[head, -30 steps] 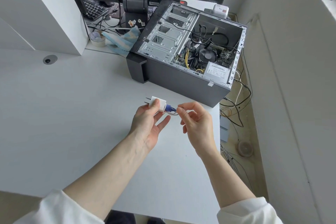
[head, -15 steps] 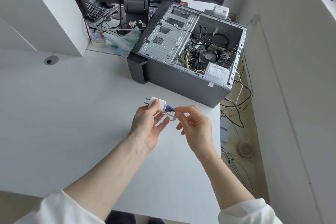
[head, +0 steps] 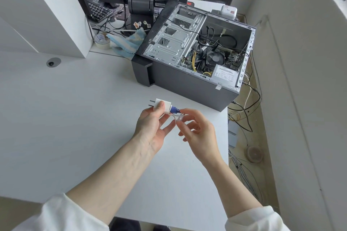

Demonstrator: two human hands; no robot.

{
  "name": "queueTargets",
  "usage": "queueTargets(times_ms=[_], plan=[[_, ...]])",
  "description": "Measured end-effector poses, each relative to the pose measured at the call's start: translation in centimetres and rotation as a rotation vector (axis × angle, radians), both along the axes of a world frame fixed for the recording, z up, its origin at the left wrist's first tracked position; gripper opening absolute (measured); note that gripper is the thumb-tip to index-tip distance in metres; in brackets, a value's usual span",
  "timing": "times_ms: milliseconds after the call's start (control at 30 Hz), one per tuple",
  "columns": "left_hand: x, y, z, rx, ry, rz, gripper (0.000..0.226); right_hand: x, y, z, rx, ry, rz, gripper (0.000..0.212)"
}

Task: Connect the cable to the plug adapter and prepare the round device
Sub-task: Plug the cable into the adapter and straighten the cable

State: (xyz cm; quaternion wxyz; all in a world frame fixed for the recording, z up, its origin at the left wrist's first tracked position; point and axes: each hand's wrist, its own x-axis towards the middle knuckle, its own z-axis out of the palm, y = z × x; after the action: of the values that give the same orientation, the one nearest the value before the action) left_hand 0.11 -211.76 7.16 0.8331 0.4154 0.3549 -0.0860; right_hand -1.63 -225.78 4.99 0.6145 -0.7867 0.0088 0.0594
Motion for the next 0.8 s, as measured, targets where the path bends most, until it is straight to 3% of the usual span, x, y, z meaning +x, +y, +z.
queueTargets(times_ms=[500,800], plan=[[0.11,-0.37,-0.09,-0.025,-0.005,0.056,0.025,-0.18,-0.2,0.71,0.063,0.038,0.01,0.023],[-0.06,0.03,-0.6,0.011,0.024,0.103,0.026,-0.31,-0.23,0.95,0.158,0.025,0.021,0.018]])
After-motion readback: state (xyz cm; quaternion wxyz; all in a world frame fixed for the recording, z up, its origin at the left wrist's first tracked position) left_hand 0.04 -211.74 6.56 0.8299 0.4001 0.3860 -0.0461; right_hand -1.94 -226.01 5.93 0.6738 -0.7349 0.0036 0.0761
